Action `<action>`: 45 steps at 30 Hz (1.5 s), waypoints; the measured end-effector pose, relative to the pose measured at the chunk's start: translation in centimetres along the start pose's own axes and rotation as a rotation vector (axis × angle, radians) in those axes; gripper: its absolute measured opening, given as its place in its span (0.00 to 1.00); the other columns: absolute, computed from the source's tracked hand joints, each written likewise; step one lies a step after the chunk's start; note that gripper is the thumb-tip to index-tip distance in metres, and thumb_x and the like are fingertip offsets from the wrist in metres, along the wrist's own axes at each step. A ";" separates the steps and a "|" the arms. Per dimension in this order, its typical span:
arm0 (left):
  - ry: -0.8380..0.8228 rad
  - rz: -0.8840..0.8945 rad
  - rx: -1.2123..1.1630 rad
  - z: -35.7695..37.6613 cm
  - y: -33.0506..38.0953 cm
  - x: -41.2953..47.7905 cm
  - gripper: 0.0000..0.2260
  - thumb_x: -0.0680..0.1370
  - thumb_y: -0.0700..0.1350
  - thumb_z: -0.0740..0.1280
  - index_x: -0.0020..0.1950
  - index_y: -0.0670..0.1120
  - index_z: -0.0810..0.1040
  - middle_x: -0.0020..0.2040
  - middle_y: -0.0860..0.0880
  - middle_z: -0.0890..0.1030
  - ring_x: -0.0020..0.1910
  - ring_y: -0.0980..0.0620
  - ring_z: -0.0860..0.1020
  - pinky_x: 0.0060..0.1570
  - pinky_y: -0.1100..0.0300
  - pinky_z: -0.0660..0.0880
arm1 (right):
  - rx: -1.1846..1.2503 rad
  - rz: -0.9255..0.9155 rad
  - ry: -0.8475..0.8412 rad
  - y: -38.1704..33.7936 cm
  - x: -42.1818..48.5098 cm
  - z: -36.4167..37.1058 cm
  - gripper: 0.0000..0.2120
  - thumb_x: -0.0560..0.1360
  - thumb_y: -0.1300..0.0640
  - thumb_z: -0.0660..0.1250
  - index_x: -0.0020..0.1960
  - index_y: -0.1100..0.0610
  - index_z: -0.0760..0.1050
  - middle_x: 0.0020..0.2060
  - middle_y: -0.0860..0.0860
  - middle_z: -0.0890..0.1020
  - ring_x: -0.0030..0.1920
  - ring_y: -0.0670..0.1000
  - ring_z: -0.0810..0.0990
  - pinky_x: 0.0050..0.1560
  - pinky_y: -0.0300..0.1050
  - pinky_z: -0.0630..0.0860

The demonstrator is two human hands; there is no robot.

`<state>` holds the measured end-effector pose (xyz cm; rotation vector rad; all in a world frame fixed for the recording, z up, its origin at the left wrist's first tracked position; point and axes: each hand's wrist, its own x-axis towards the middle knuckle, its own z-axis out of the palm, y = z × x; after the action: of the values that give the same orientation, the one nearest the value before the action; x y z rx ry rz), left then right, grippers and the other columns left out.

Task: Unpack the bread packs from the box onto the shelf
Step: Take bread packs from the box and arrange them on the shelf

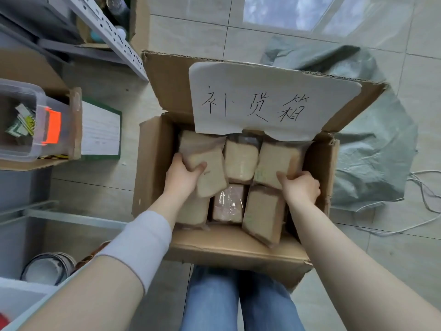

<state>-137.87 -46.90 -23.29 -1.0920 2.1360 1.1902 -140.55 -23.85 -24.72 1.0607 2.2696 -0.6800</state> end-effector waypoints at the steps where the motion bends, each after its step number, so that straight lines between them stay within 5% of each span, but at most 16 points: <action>1: 0.006 -0.003 -0.041 -0.3 -0.1 -0.7 0.21 0.74 0.50 0.69 0.63 0.43 0.69 0.59 0.46 0.77 0.59 0.45 0.75 0.54 0.58 0.69 | 0.043 -0.020 -0.006 0.2 -0.4 -0.8 0.25 0.71 0.47 0.70 0.61 0.62 0.71 0.59 0.60 0.76 0.60 0.61 0.72 0.54 0.48 0.69; 5: 0.043 -0.013 -0.140 -1.9 -0.5 -5.0 0.19 0.74 0.51 0.69 0.60 0.44 0.70 0.52 0.51 0.75 0.51 0.50 0.74 0.49 0.57 0.69 | 0.150 -0.059 0.072 1.2 -3.1 -4.9 0.22 0.69 0.48 0.72 0.56 0.61 0.74 0.54 0.57 0.80 0.54 0.56 0.76 0.48 0.43 0.66; 12: 0.185 0.056 -0.395 -6.4 -2.7 -17.4 0.14 0.74 0.53 0.68 0.56 0.49 0.72 0.47 0.55 0.75 0.47 0.54 0.75 0.44 0.58 0.73 | 0.213 -0.137 0.057 5.8 -10.5 -11.8 0.26 0.67 0.45 0.73 0.58 0.60 0.75 0.56 0.58 0.80 0.56 0.59 0.78 0.60 0.51 0.73; 17: 0.350 0.166 -0.513 -11.1 -4.8 -28.9 0.11 0.73 0.52 0.70 0.50 0.51 0.72 0.43 0.58 0.77 0.43 0.59 0.75 0.37 0.66 0.69 | 0.244 -0.295 -0.198 9.7 -19.6 -14.6 0.25 0.66 0.45 0.74 0.56 0.61 0.78 0.53 0.58 0.82 0.53 0.61 0.80 0.57 0.56 0.76; 22: 0.552 0.342 -0.605 -20.1 -7.4 -42.2 0.09 0.71 0.53 0.71 0.47 0.51 0.76 0.41 0.58 0.80 0.41 0.61 0.79 0.37 0.69 0.74 | 0.237 -0.591 -0.497 10.1 -33.0 -17.5 0.12 0.68 0.47 0.73 0.46 0.53 0.78 0.44 0.52 0.84 0.43 0.53 0.83 0.49 0.51 0.80; 28: 0.901 0.543 -0.762 -33.1 -14.5 -57.7 0.05 0.71 0.48 0.72 0.39 0.52 0.77 0.38 0.58 0.81 0.36 0.65 0.79 0.36 0.70 0.74 | 0.204 -1.007 -0.685 8.6 -51.5 -19.0 0.13 0.69 0.51 0.72 0.49 0.56 0.79 0.44 0.53 0.84 0.46 0.53 0.82 0.47 0.47 0.80; 32: 1.104 0.606 -0.834 -40.6 -23.6 -66.5 0.02 0.72 0.47 0.71 0.42 0.51 0.79 0.41 0.55 0.83 0.42 0.57 0.81 0.45 0.61 0.78 | 0.164 -1.254 -0.807 9.2 -63.9 -16.1 0.09 0.70 0.53 0.72 0.46 0.57 0.80 0.38 0.52 0.83 0.37 0.47 0.81 0.37 0.38 0.77; 35: 1.230 0.551 -0.875 -45.3 -32.4 -71.8 0.03 0.73 0.44 0.71 0.42 0.51 0.78 0.39 0.56 0.84 0.43 0.54 0.81 0.47 0.57 0.78 | 0.123 -1.364 -0.944 10.6 -72.6 -11.4 0.09 0.69 0.56 0.72 0.45 0.62 0.79 0.38 0.54 0.83 0.36 0.48 0.81 0.38 0.38 0.77; 40: 1.378 0.391 -0.868 -51.2 -44.6 -75.5 0.05 0.72 0.43 0.71 0.41 0.52 0.77 0.37 0.57 0.82 0.36 0.59 0.79 0.32 0.69 0.74 | 0.061 -1.484 -1.005 11.1 -83.9 -1.8 0.07 0.69 0.58 0.73 0.36 0.59 0.77 0.28 0.49 0.77 0.30 0.45 0.73 0.29 0.32 0.67; 45: 1.470 0.294 -0.853 -55.9 -51.4 -73.9 0.06 0.69 0.46 0.74 0.40 0.54 0.78 0.40 0.56 0.82 0.41 0.55 0.80 0.42 0.60 0.76 | 0.057 -1.511 -1.013 8.5 -91.1 6.5 0.07 0.68 0.59 0.74 0.36 0.58 0.76 0.29 0.49 0.77 0.26 0.39 0.73 0.29 0.30 0.69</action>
<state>-53.88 -79.72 32.39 -2.7317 2.8289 1.8029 -82.44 -71.20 28.15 -1.0685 1.6758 -1.3540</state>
